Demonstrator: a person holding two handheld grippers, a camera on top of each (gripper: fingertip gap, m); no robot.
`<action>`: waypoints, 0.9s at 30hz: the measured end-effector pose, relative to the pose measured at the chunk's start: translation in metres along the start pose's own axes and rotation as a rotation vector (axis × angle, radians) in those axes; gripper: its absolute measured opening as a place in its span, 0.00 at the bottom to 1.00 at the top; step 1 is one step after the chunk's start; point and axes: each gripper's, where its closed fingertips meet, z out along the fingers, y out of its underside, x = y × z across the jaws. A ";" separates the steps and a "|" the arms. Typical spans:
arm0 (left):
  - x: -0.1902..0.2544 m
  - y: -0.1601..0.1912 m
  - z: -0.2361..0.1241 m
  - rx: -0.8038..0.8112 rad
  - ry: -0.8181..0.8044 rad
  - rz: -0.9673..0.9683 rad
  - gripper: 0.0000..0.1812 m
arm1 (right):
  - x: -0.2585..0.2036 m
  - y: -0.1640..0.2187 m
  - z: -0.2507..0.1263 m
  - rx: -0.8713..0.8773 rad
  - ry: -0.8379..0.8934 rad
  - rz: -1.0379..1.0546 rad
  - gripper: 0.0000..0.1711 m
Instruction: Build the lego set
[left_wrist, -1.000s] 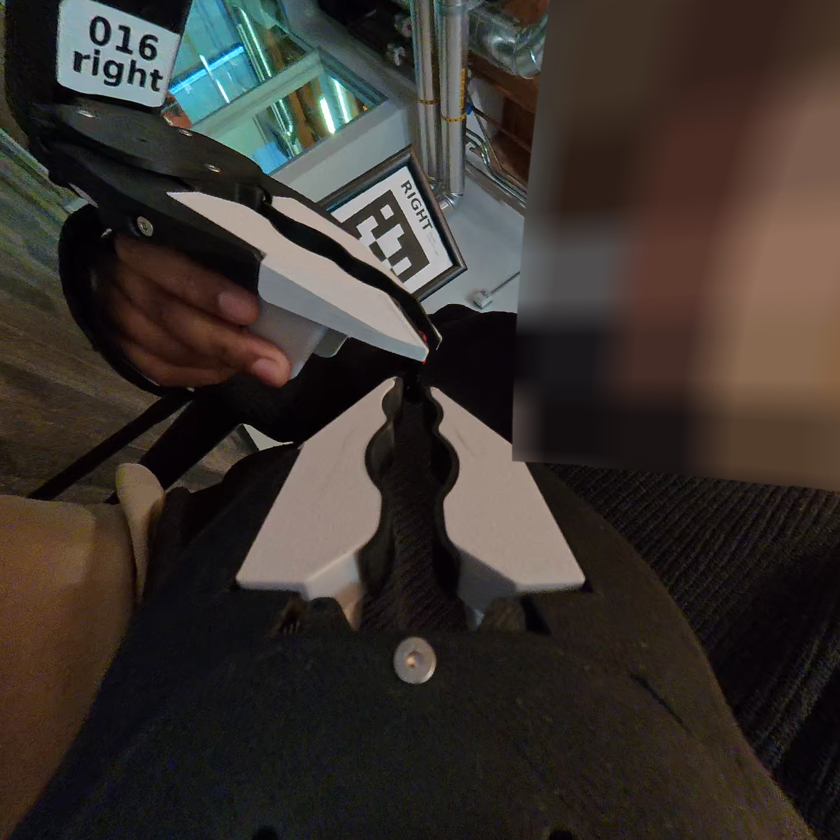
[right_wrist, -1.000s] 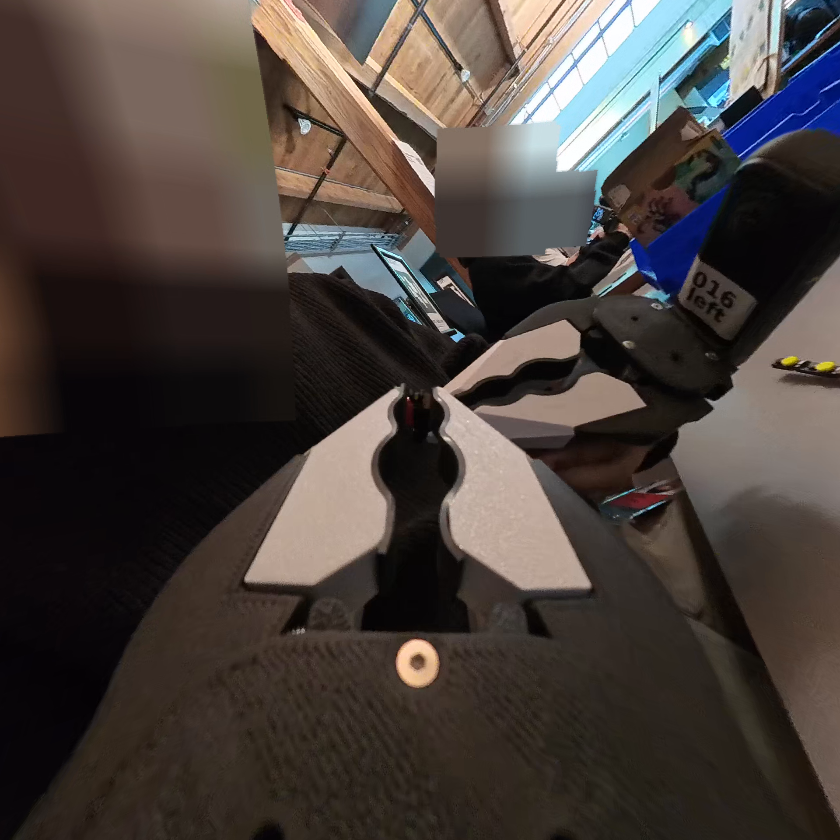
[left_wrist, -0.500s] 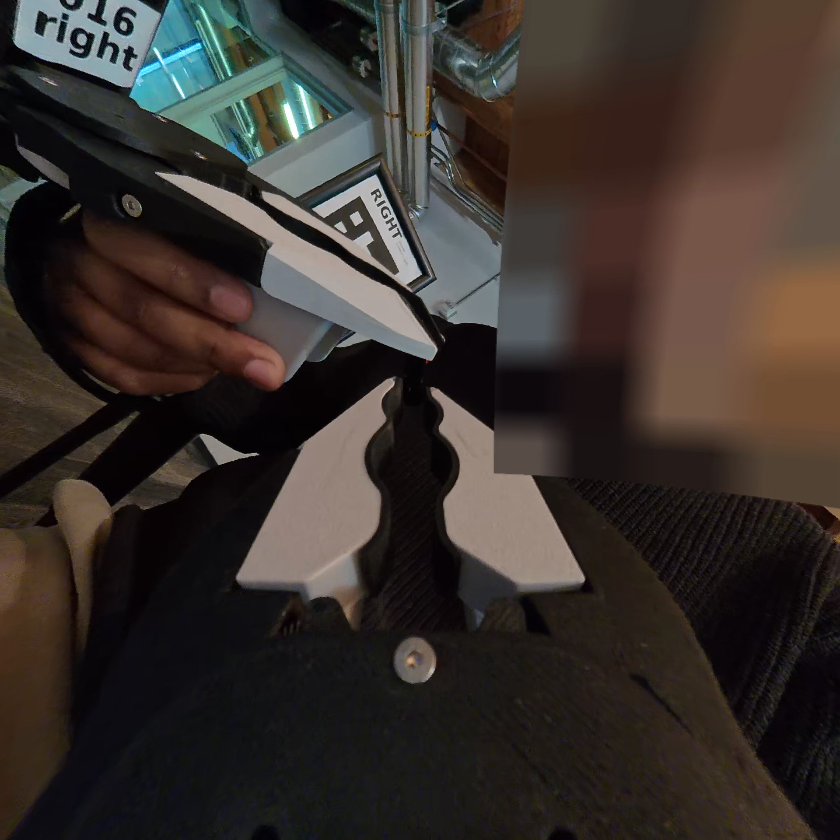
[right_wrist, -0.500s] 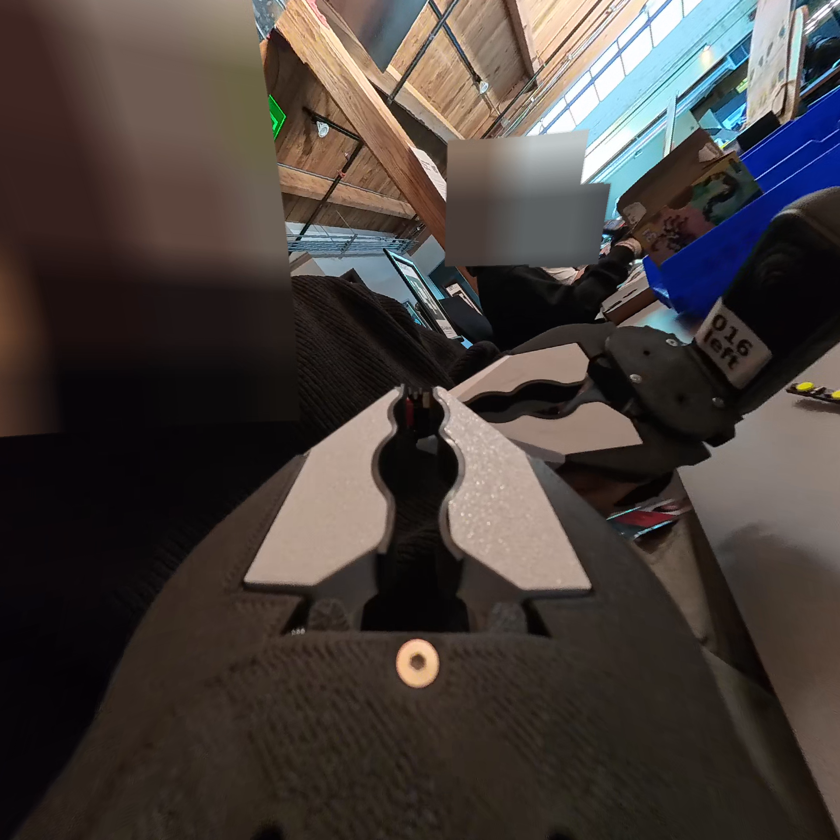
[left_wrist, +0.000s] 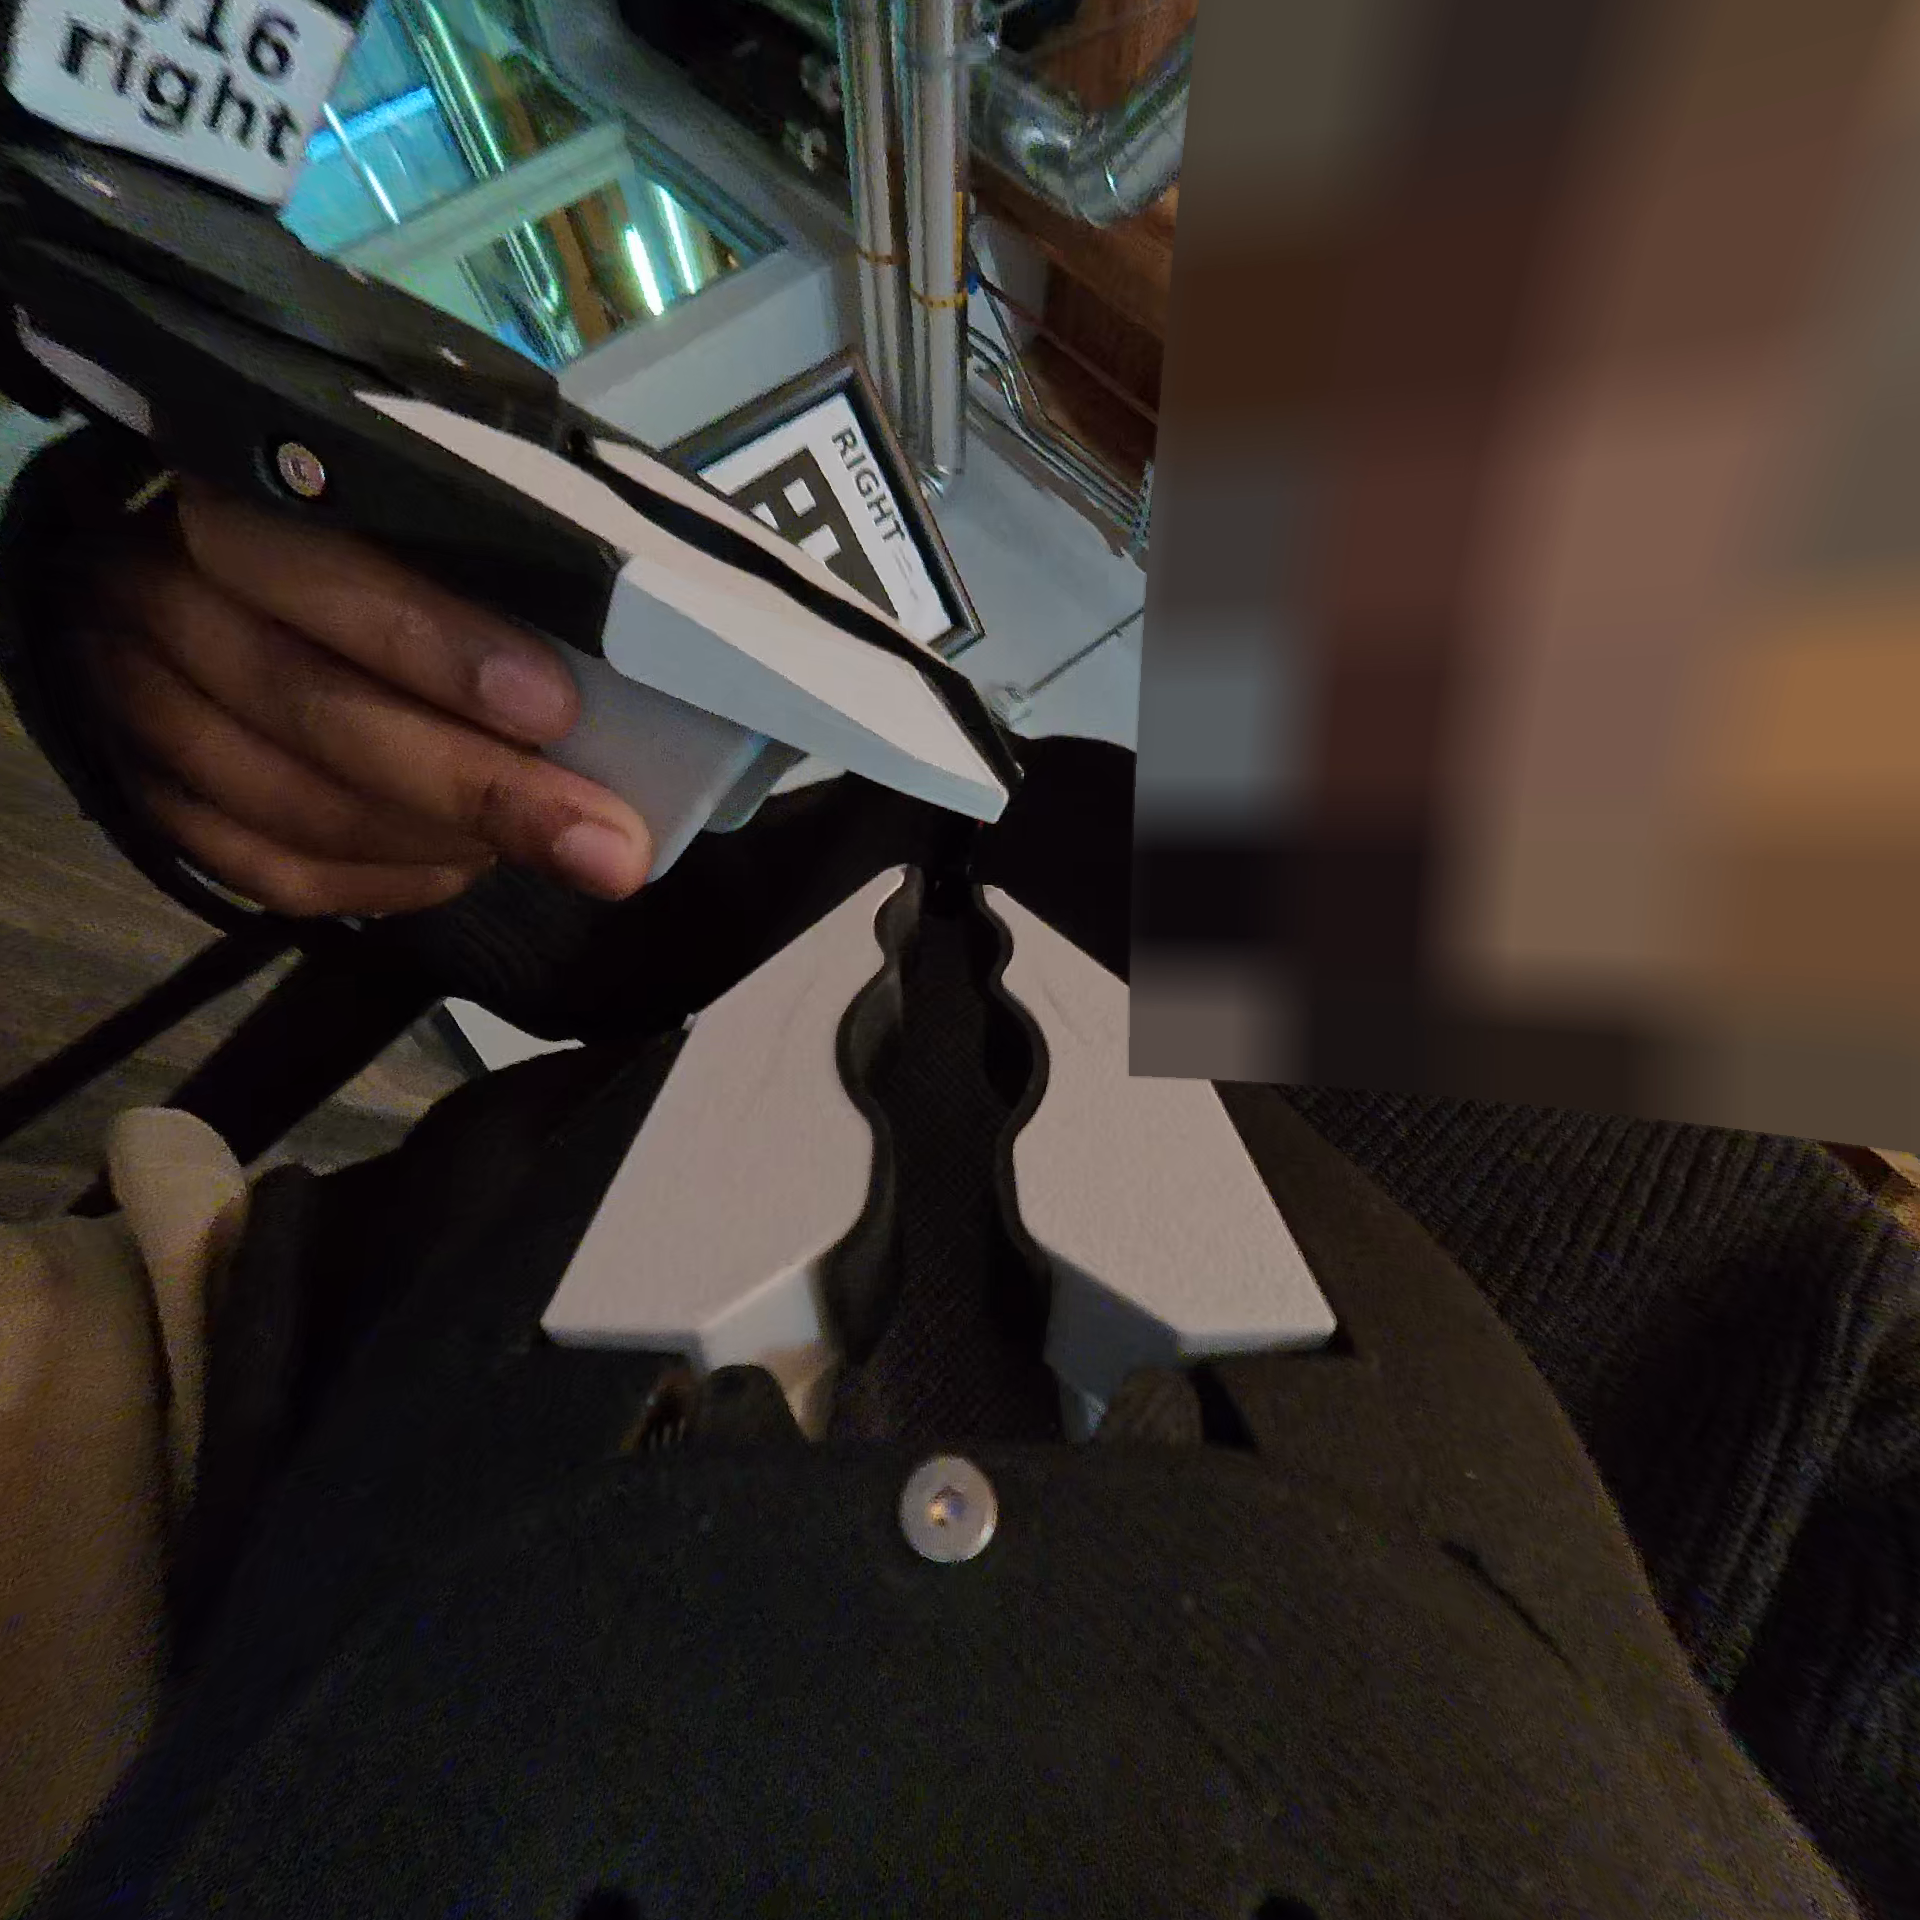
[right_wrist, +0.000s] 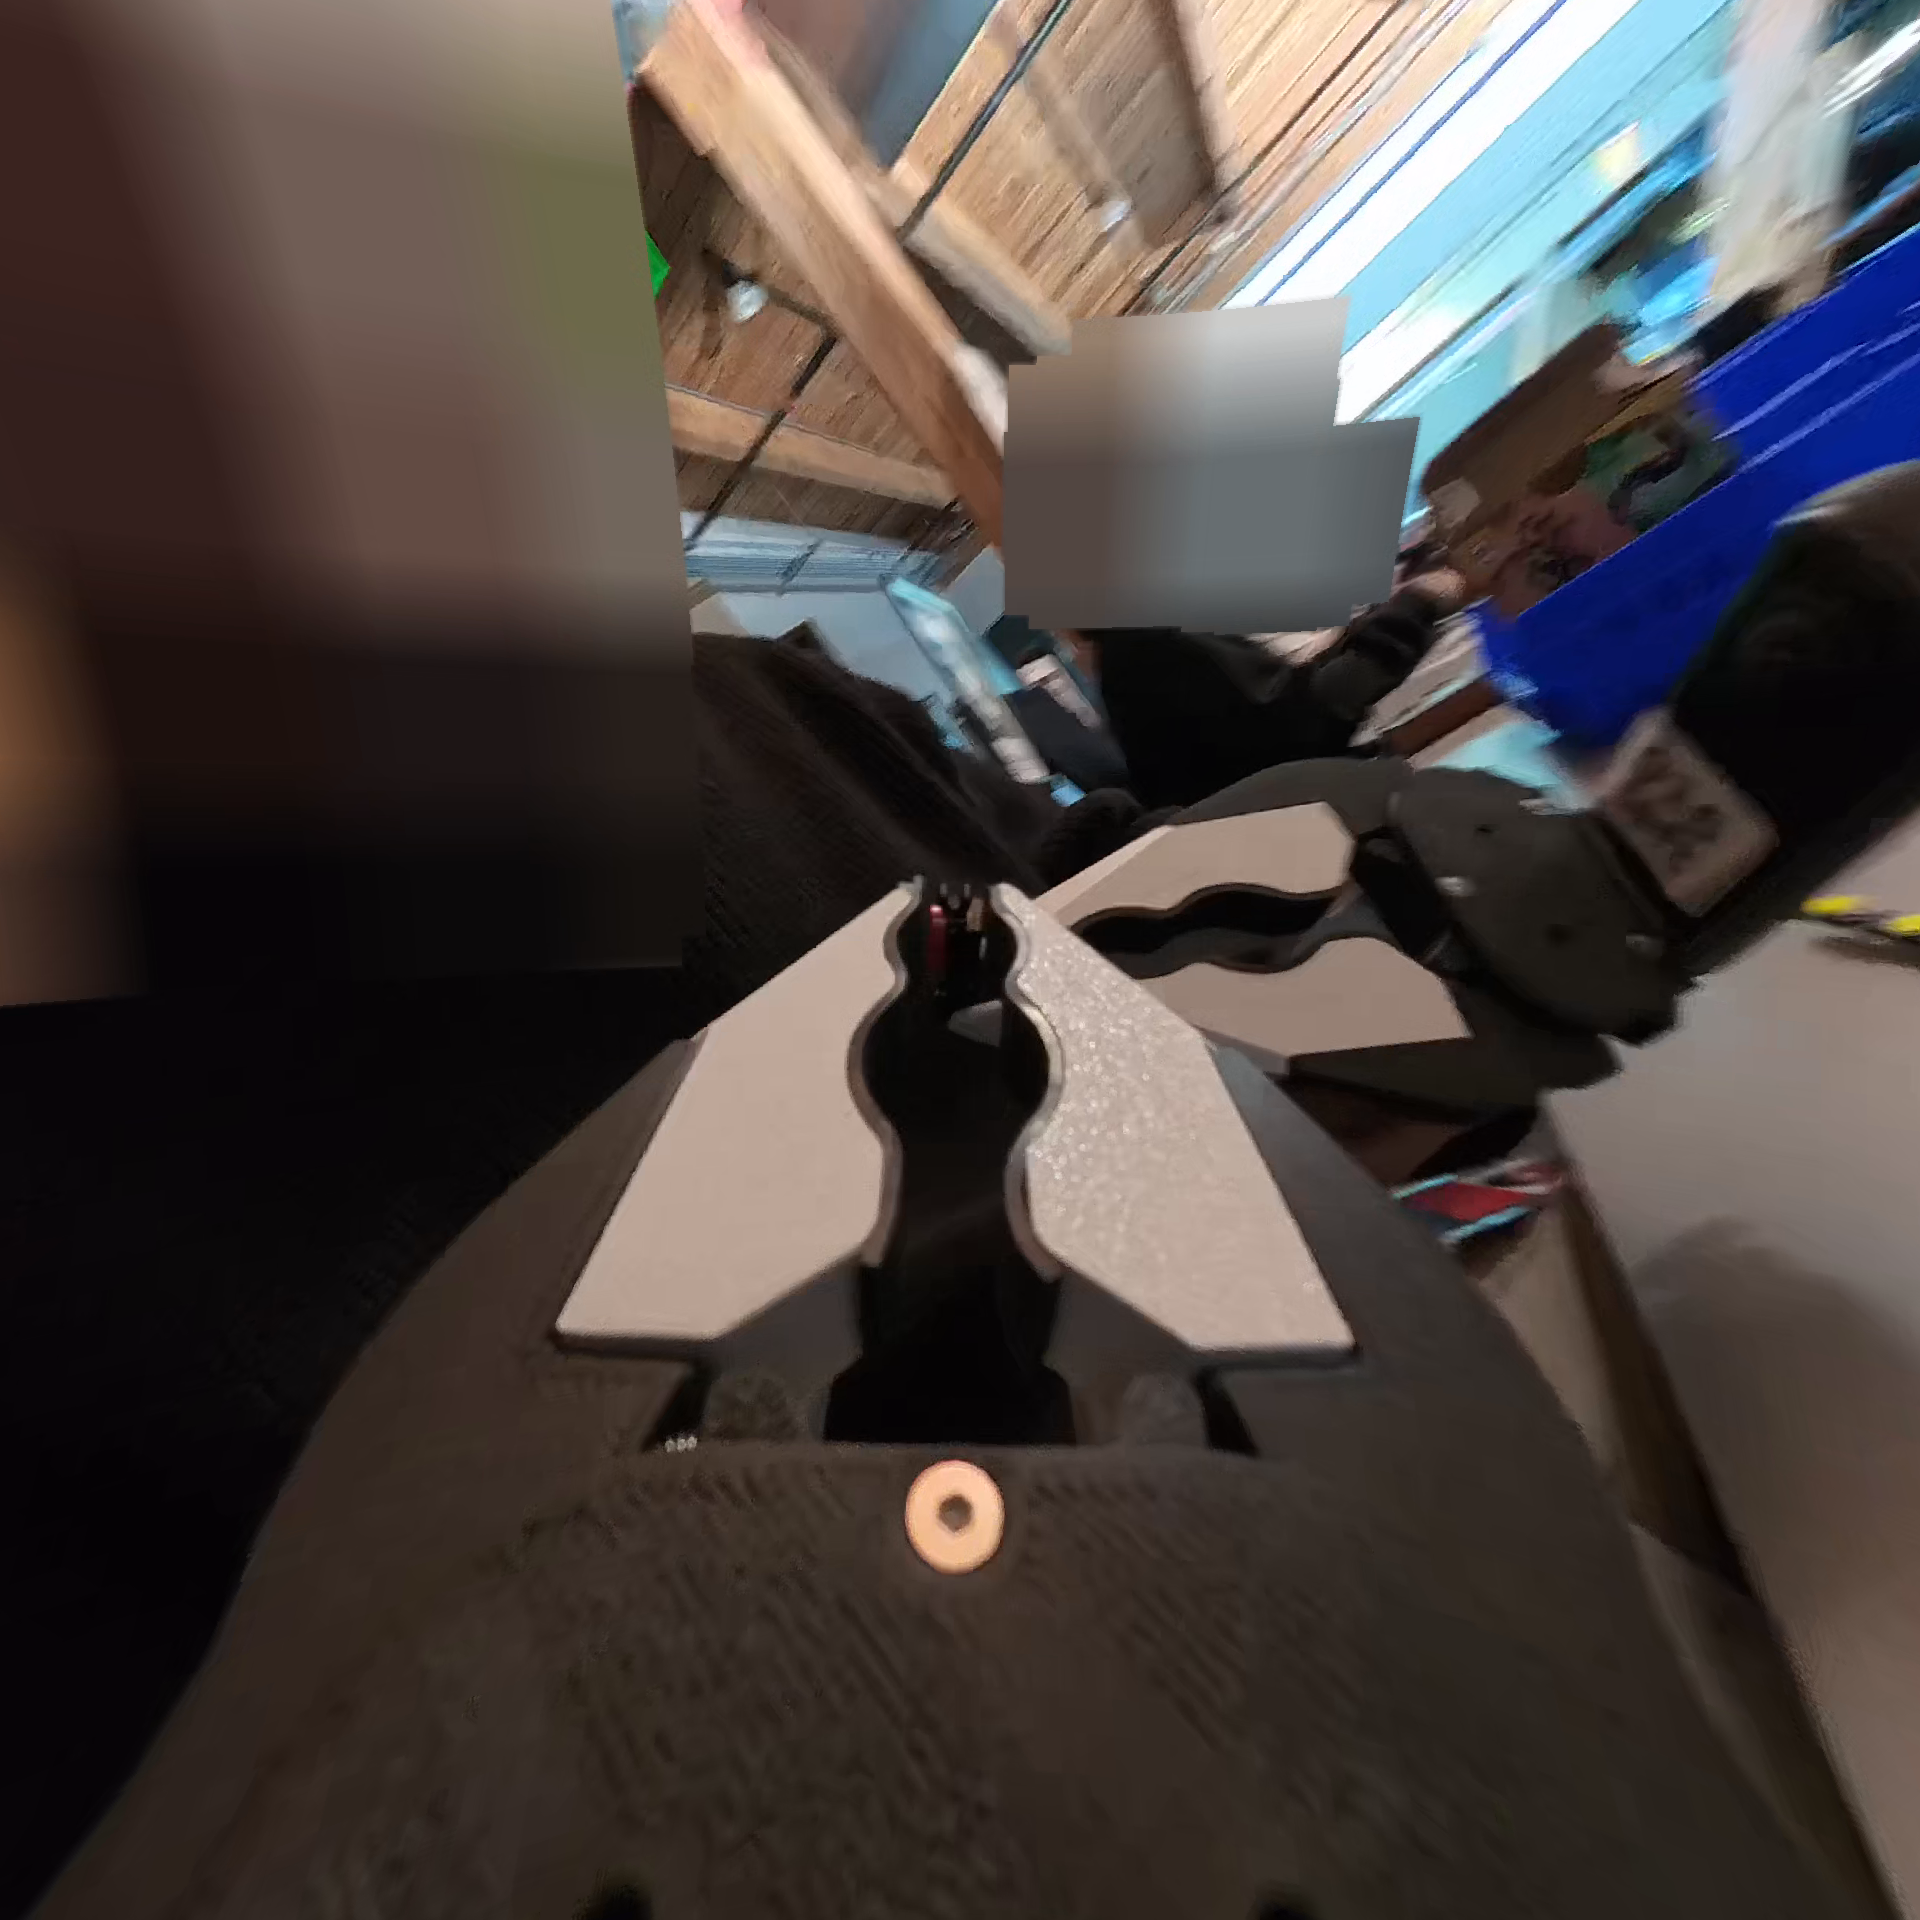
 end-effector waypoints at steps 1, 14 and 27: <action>-0.001 -0.003 -0.002 0.018 -0.012 0.013 0.03 | 0.006 -0.003 -0.003 0.016 0.045 -0.009 0.07; -0.015 -0.082 -0.086 0.363 -0.661 0.522 0.02 | 0.113 -0.004 -0.148 -0.520 1.311 -0.573 0.12; -0.024 -0.094 -0.112 0.445 -0.742 0.472 0.02 | 0.159 0.034 -0.156 -0.579 1.317 -0.227 0.12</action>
